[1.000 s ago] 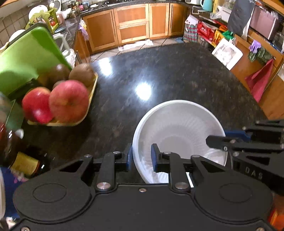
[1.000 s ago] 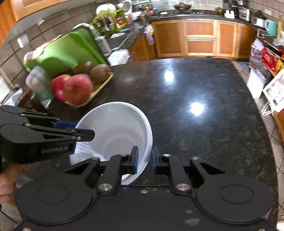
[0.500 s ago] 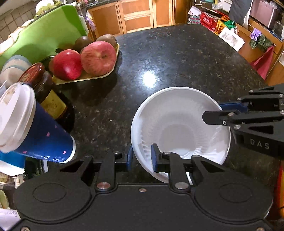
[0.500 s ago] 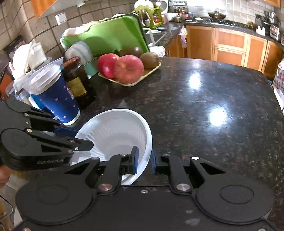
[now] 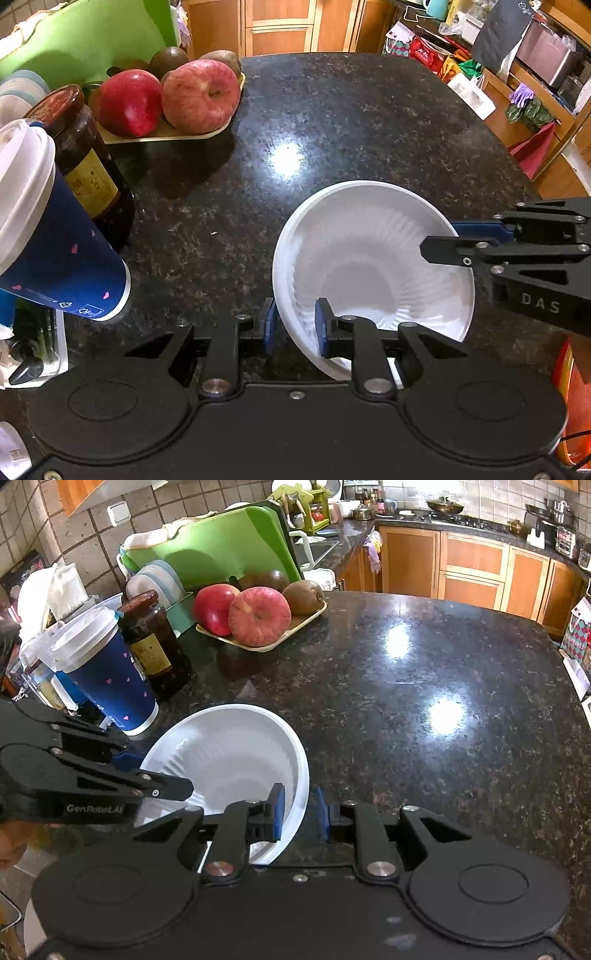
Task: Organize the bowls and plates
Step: 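Lift the stacked white bowls with both tools and carry them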
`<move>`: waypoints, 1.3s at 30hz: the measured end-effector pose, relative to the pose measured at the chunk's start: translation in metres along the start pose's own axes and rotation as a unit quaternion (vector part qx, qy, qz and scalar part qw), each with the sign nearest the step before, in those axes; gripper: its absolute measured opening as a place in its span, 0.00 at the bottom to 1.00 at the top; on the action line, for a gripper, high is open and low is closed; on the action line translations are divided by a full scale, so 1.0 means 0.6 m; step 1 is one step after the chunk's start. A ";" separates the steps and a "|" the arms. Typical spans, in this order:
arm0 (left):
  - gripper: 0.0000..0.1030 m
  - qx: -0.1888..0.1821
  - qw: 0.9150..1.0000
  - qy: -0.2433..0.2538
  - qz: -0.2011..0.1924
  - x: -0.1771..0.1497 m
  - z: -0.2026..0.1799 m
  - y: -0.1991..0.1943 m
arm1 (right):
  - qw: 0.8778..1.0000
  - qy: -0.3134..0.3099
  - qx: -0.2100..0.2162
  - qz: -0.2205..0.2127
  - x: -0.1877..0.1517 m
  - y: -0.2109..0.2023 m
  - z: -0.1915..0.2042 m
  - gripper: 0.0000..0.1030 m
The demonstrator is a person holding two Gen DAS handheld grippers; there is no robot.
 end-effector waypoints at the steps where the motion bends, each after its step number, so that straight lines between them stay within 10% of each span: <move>1: 0.29 -0.001 1.000 0.000 0.000 -0.001 -0.001 -0.001 | 1.000 0.000 -0.002 0.001 -0.001 -0.001 0.001 0.21; 18: 0.23 0.008 1.000 0.020 -0.007 -0.010 -0.019 -0.011 | 1.000 0.005 -0.002 0.015 -0.019 -0.016 0.015 0.14; 39: 0.21 -0.005 0.995 0.049 -0.082 -0.026 -0.030 -0.154 | 0.997 0.013 -0.034 -0.071 -0.046 -0.172 0.108 0.12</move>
Point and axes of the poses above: each gripper's, at about its wrist camera, not at the fingertips, and y roughly the way its jaws point, z to its left, x to its top, the point moved 1 cm from there along y, roughly the way its jaws point, and after that the axes turned 14 degrees about x, right-handed, at the moved point
